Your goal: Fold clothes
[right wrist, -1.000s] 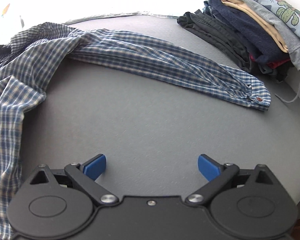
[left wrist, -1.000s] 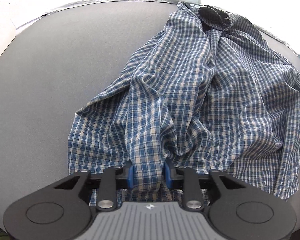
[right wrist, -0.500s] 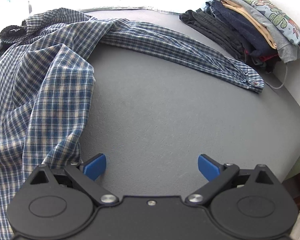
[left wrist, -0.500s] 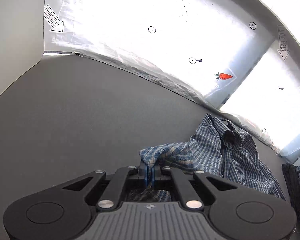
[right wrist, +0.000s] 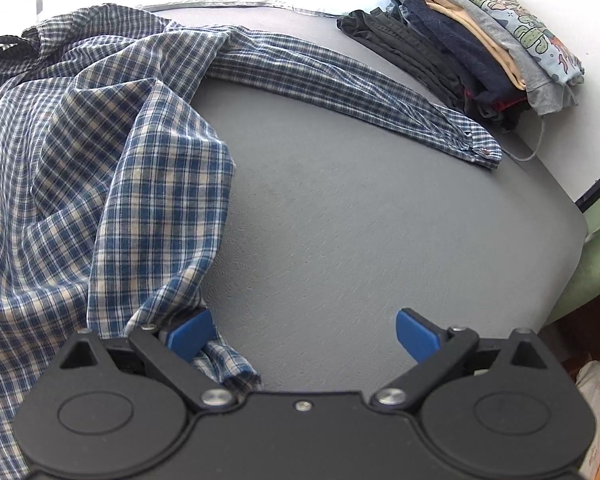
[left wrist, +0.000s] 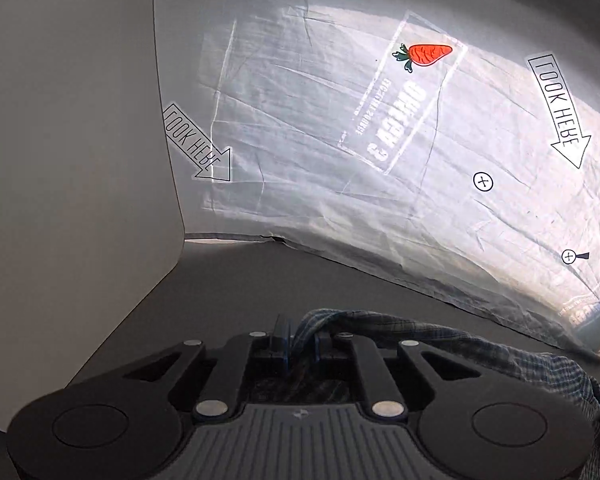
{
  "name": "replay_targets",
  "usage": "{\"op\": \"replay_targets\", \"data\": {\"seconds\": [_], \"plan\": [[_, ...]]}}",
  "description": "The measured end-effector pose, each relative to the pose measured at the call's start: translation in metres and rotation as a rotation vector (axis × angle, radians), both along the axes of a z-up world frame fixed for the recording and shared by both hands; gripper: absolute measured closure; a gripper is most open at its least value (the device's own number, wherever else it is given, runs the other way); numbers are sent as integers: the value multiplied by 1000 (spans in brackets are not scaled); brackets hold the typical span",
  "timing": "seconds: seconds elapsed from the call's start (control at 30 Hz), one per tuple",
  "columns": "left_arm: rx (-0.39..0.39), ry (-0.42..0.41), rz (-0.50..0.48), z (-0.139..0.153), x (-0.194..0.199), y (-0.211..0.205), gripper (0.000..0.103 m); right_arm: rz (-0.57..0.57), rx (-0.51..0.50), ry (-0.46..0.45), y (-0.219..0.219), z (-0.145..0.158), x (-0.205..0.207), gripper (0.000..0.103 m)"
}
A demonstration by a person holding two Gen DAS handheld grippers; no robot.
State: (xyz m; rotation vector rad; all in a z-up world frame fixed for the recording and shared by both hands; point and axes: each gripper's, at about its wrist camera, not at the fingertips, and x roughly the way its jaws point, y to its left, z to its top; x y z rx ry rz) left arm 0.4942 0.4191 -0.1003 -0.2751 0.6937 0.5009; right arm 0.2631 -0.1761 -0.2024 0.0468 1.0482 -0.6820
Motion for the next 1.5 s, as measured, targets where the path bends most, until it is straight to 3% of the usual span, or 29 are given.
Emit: {"op": "replay_targets", "data": {"seconds": [0.1,0.17,0.23,0.37,0.47,0.57,0.7,0.97,1.03,1.1,1.13,1.2,1.23,1.37,1.5], "plan": [[-93,28,33,-22,-1,-1,80,10,-19,5,3,4,0,3],[-159,10,34,-36,-14,-12,54,16,-28,-7,3,8,-2,3],[-182,25,-9,-46,-31,-39,44,8,-28,-26,1,12,-3,3],[-250,96,-176,-65,-93,-85,43,13,-19,-121,-7,26,-5,3],[-327,151,-305,-79,-146,-115,36,26,0,-202,-16,40,-6,3],[-316,220,-394,-91,-198,-156,30,74,125,-282,-29,52,-7,5],[-318,246,-397,-100,-230,-183,29,152,303,-332,-39,57,-11,11],[-377,258,-326,-113,-261,-213,26,243,519,-205,-48,24,-12,28],[-392,261,-308,-116,-269,-221,29,274,555,-181,-48,17,-12,38],[-407,264,-289,-119,-277,-228,38,312,578,-165,-48,12,-11,62],[-411,265,-281,-121,-280,-232,48,330,585,-165,-48,12,-10,69],[-388,263,-274,-120,-281,-237,77,364,592,-177,-49,15,-12,95],[-395,264,-262,-121,-282,-237,103,378,592,-195,-51,19,-15,98],[-347,229,-209,-106,-290,-237,103,422,637,-356,-69,52,-33,101],[-380,113,-130,-55,-313,-215,103,383,699,-489,-106,93,-59,102]]}}
